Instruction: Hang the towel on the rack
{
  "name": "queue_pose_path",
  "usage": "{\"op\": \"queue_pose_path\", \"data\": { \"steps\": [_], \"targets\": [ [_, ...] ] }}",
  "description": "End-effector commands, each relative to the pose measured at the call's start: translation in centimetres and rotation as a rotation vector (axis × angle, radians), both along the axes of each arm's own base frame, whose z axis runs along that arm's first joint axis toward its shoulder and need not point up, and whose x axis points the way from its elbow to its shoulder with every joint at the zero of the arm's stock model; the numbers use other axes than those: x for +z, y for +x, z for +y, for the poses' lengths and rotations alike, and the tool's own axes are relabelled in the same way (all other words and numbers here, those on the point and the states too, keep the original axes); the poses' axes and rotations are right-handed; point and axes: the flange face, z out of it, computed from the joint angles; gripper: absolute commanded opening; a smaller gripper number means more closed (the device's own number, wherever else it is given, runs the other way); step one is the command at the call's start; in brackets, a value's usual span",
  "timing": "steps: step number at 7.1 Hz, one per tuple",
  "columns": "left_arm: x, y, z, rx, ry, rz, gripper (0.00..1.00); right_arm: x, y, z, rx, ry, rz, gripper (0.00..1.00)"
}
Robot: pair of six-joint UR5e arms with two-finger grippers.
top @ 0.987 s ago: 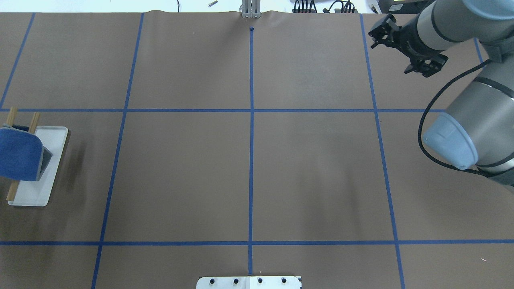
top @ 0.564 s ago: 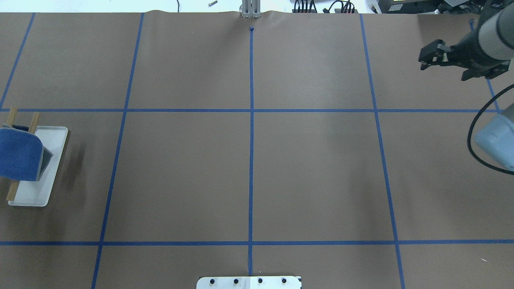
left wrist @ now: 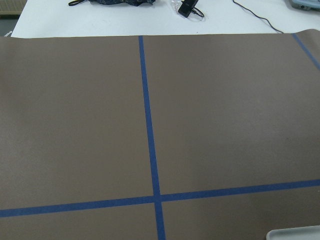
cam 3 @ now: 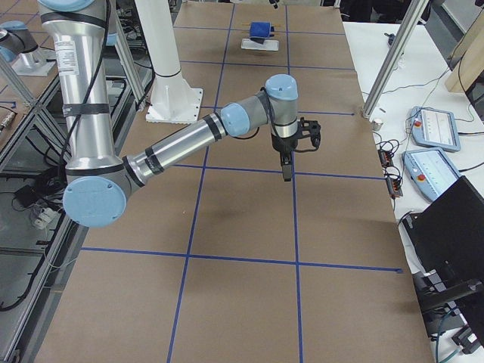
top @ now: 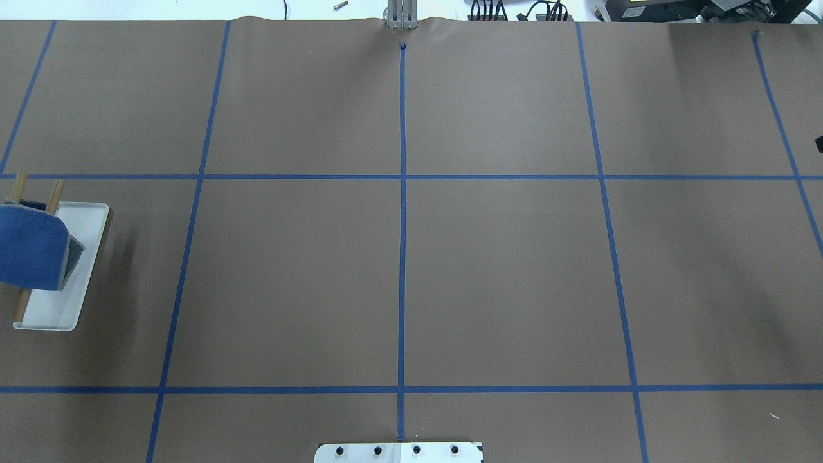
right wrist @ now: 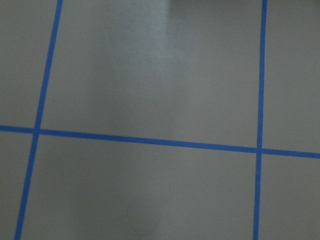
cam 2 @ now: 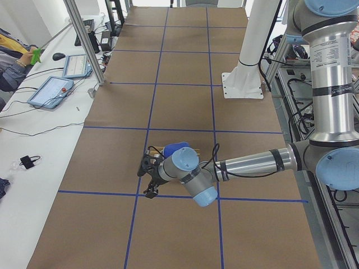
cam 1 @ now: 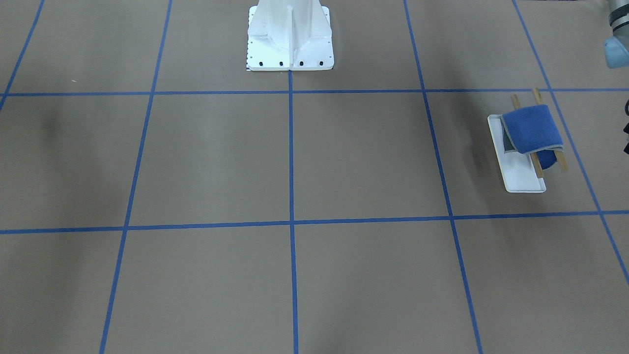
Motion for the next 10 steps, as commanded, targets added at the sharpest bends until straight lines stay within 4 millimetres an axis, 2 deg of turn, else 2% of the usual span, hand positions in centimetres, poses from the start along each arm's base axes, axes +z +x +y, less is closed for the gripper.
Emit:
{"op": "queue_pose_path", "data": {
  "steps": [1,3,4,6,7,8,9,10],
  "targets": [
    [-4.1,-2.1,-2.6,0.126,-0.106,-0.007,0.98,5.5,2.9,2.5,-0.150,0.045,0.011,1.00],
    [-8.4,-3.2,-2.3,0.236,-0.164,-0.055,0.98,6.7,3.8,2.9,-0.169,0.038,-0.063,1.00],
    [-8.8,-4.0,-1.7,0.295,-0.175,-0.088,0.98,7.1,3.8,2.6,-0.172,0.037,-0.063,1.00],
    [-7.7,-4.6,0.1,0.328,-0.277,-0.093,0.98,8.6,3.7,2.0,-0.181,0.015,-0.063,1.00],
    [-7.6,-5.0,0.3,0.321,-0.303,-0.098,0.98,8.1,3.6,2.2,-0.182,0.022,-0.077,1.00],
    [-7.3,-5.3,0.3,0.316,-0.312,-0.095,0.98,8.6,3.4,2.4,-0.188,0.008,-0.114,1.00],
    [-6.4,-5.0,1.7,0.323,-0.328,-0.094,0.98,9.0,3.4,2.7,-0.189,0.000,-0.116,1.00],
    [-6.1,-5.0,2.0,0.325,-0.318,-0.097,0.98,9.2,3.4,2.7,-0.189,-0.004,-0.114,1.00]
  ]
}}
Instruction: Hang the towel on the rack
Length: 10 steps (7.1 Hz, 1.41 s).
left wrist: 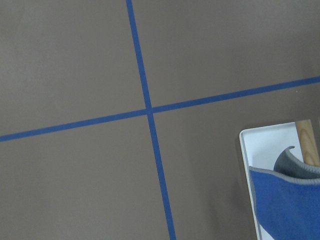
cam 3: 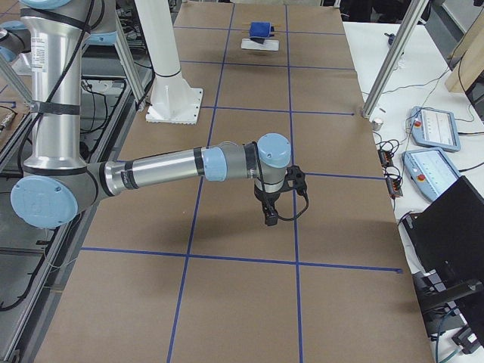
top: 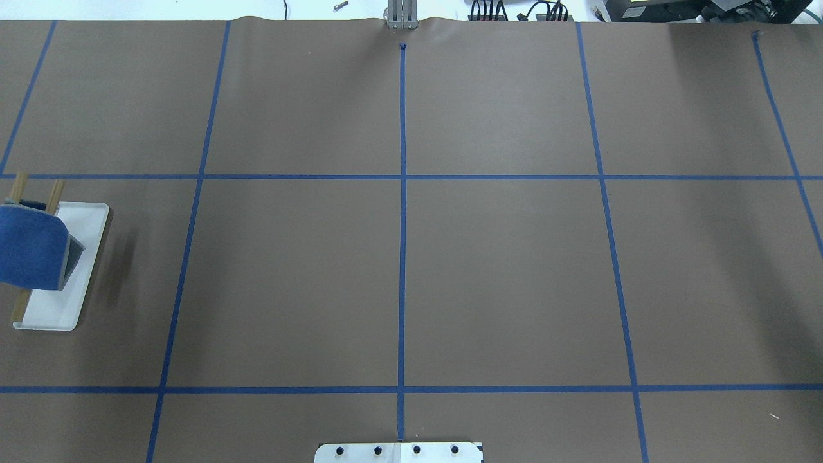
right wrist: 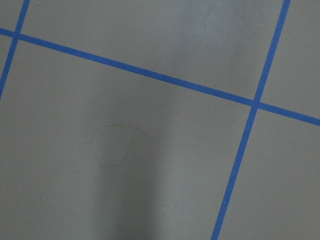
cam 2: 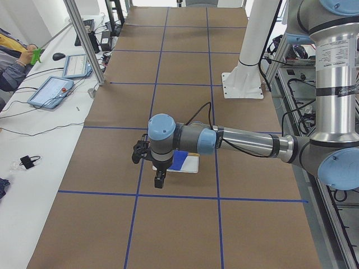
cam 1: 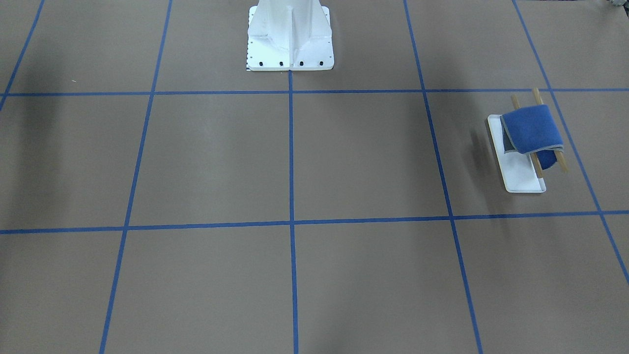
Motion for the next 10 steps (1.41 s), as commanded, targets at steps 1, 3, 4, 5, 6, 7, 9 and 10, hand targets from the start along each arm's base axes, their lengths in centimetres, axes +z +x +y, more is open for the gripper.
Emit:
{"op": "queue_pose_path", "data": {
  "steps": [1,3,4,5,6,7,9,10],
  "targets": [
    [1.2,0.1,0.8,0.001,0.005,-0.001,0.98,0.1,0.0,0.1,-0.001,-0.001,-0.005,1.00],
    [0.0,0.1,0.7,0.001,0.036,0.002,0.98,0.3,0.0,-0.1,-0.001,-0.007,-0.002,1.00],
    [-0.8,0.4,0.4,0.008,0.063,0.011,0.98,-0.2,-0.2,-0.5,-0.002,0.004,-0.005,1.00],
    [0.9,-0.2,2.1,-0.001,0.058,0.000,0.98,0.2,-0.1,-0.6,-0.002,-0.002,0.000,1.00],
    [2.0,-0.1,1.3,-0.006,0.094,-0.001,0.98,0.4,-0.5,-2.2,-0.005,-0.007,-0.001,1.00],
    [1.4,0.1,1.3,-0.006,0.099,0.023,0.98,-0.2,-0.6,-3.2,-0.004,0.006,-0.006,1.00],
    [1.5,0.4,1.4,0.002,0.096,0.059,0.98,0.3,-1.0,-3.7,-0.009,-0.006,0.000,1.00],
    [1.6,0.5,1.3,0.005,0.097,0.059,0.98,0.7,-1.1,-3.6,-0.003,-0.026,-0.009,1.00]
  ]
}}
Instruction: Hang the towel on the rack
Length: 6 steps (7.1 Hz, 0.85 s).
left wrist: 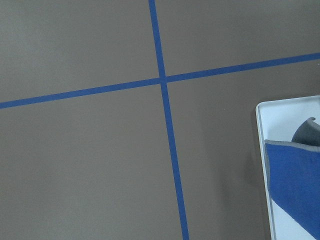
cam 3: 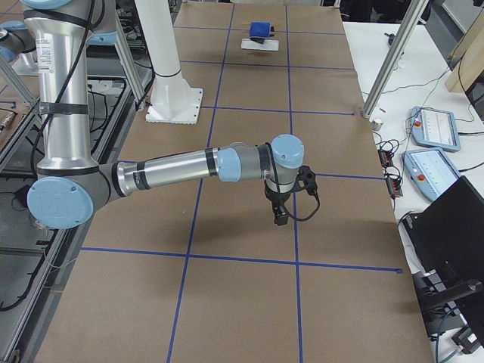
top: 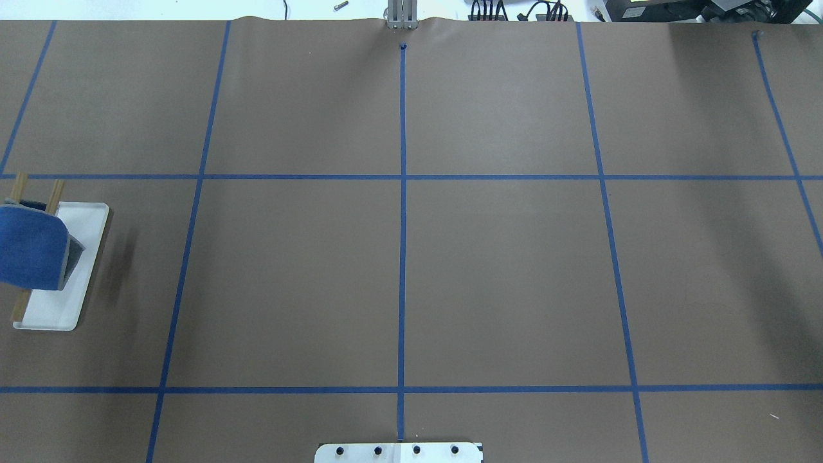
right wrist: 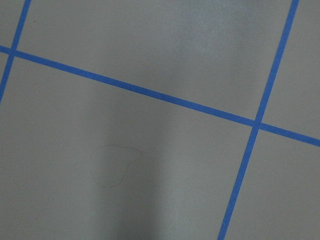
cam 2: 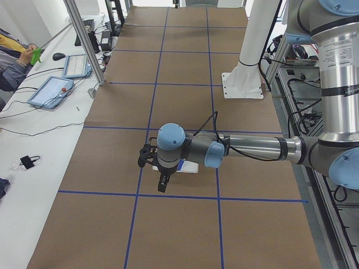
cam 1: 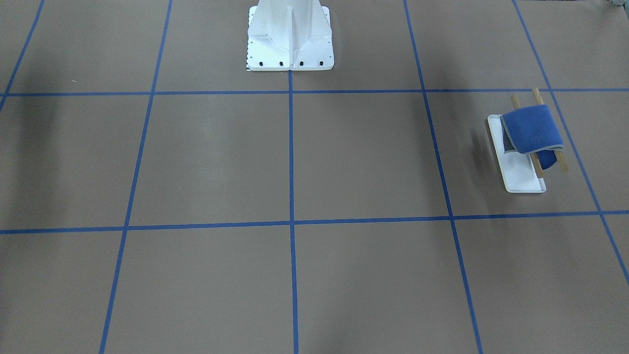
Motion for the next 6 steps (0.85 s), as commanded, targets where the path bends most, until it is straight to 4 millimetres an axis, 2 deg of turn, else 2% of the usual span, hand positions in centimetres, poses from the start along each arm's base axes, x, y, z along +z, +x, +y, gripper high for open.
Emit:
{"op": "queue_pose_path", "data": {
  "steps": [1,6],
  "targets": [
    [0.09,0.10,-0.01,0.003,0.003,0.005,0.98,0.28,-0.17,-0.14,0.004,-0.019,-0.015,1.00],
    [-0.16,0.14,-0.14,0.005,0.007,0.011,0.98,-0.12,-0.40,-0.99,-0.001,-0.005,-0.034,1.00]
  ]
}}
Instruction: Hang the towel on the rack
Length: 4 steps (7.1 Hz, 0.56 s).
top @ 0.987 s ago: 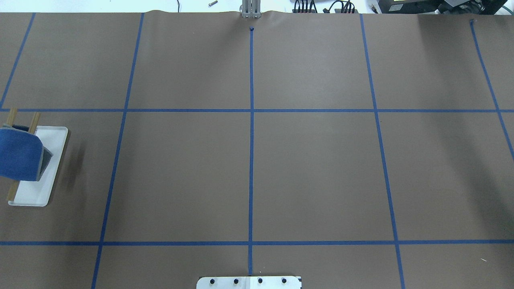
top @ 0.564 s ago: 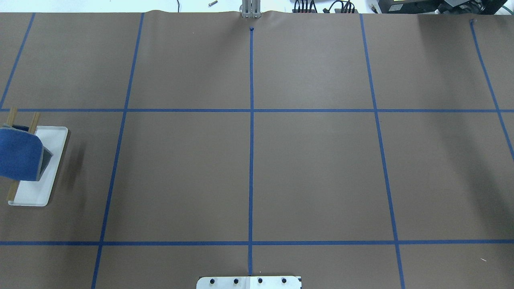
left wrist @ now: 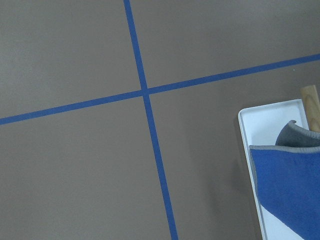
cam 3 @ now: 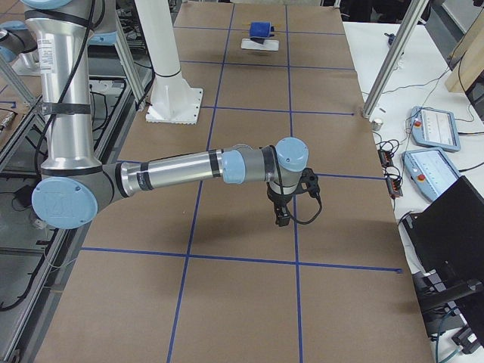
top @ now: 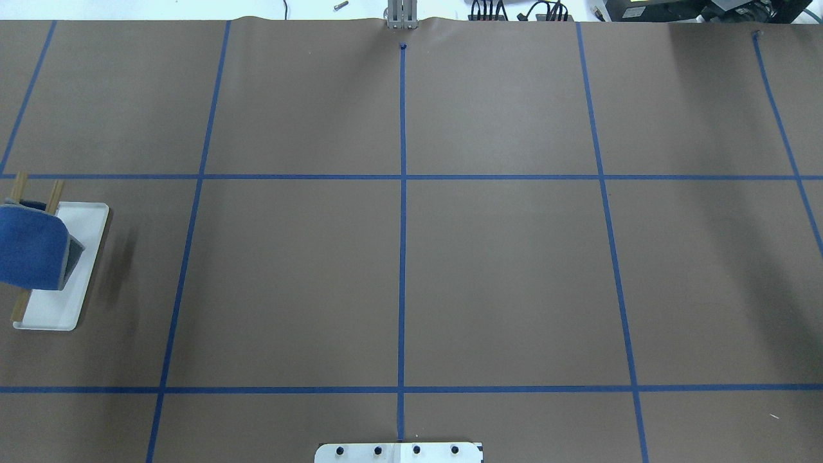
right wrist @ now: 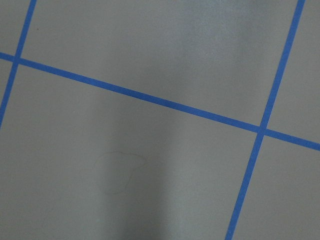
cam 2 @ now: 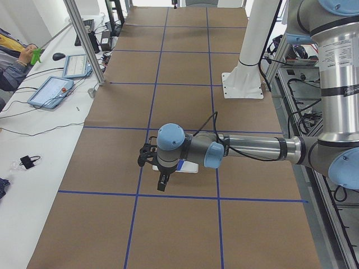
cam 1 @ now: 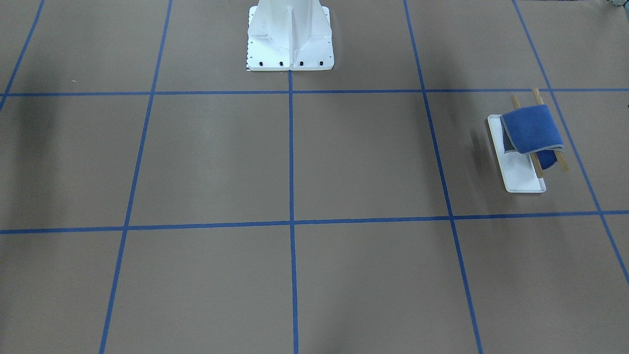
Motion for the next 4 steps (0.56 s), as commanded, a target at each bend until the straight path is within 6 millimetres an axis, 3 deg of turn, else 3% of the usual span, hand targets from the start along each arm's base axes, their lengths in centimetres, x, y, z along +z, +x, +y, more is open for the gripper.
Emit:
{"op": "queue_pose_path", "data": {
  "steps": [1,4],
  "targets": [
    [-0.11,0.14,-0.12,0.002,0.001,0.000,0.98,0.58,-0.30,-0.04,-0.006,-0.022,-0.041,1.00],
    [-1.10,0.67,-0.27,0.023,0.007,0.087,0.98,0.61,-0.43,-0.80,-0.007,0.019,-0.050,1.00]
  ]
}}
